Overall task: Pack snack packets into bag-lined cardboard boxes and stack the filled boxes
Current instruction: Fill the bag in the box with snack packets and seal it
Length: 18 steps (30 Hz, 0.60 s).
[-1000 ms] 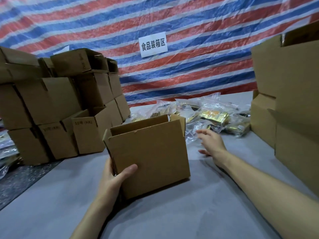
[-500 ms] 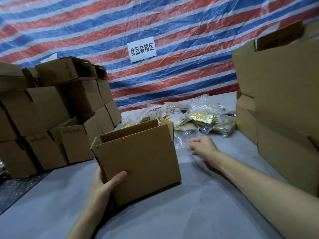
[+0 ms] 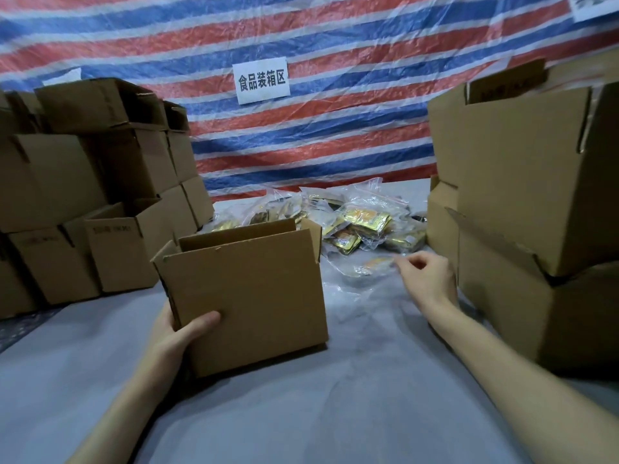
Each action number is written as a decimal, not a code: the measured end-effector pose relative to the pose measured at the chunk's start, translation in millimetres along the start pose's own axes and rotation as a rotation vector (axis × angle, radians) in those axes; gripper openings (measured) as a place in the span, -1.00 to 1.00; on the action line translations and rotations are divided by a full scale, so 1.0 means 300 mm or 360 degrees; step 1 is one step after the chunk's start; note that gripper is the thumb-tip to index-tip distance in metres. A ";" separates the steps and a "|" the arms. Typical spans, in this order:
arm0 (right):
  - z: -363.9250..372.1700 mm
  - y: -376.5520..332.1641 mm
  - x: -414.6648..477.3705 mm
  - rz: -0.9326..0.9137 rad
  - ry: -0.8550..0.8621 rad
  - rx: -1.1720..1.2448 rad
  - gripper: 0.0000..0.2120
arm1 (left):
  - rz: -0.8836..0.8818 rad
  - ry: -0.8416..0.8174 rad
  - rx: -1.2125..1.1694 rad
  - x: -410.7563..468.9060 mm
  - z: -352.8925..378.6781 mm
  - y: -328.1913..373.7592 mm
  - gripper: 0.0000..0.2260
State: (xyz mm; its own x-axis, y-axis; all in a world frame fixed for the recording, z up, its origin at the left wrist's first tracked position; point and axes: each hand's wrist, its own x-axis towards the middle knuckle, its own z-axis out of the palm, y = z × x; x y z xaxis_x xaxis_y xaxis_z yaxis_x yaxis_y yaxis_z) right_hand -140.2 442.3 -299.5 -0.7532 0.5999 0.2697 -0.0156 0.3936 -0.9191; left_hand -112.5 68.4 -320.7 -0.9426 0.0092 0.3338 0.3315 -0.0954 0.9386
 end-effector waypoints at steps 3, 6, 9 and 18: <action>-0.024 0.015 0.006 0.0062 0.0012 -0.0078 -0.80 | 0.0002 -0.0013 -0.0016 0.000 -0.007 -0.008 -0.40; -0.040 0.017 -0.007 -0.0201 0.0098 -0.0299 -0.62 | 0.0008 -0.0018 -0.0028 0.000 -0.008 -0.015 -0.47; -0.039 -0.029 -0.046 -0.0518 -0.0091 -0.0194 -0.87 | 0.0012 -0.0009 -0.0015 -0.002 -0.003 -0.018 -0.48; 0.013 -0.083 -0.143 -0.0494 -0.1275 -0.0912 -0.64 | 0.0050 -0.0005 0.0025 -0.003 0.005 -0.007 -0.28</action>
State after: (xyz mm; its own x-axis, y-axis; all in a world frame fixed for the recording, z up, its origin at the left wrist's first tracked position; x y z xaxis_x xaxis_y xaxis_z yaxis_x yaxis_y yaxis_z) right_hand -110.0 404.1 -289.4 -0.9898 -0.1420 0.0084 -0.1263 0.8506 -0.5104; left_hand -112.3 70.2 -322.9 -0.9316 0.0098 0.3632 0.3613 -0.0803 0.9290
